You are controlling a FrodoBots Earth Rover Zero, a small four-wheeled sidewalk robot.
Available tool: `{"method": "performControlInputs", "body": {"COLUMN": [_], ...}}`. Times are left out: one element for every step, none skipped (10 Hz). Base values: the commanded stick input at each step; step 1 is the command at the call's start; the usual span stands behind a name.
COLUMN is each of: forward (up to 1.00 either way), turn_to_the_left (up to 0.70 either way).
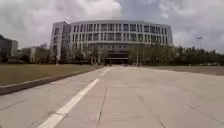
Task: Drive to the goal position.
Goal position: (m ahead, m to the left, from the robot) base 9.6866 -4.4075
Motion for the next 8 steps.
{"method": "performControlInputs", "body": {"forward": [0.50,0.50,0.50,0.50,0.50,0.50,0.50,0.50], "turn_to_the_left": [-0.02,-0.02,-0.02,-0.02,-0.02,-0.02,-0.02,-0.02]}}
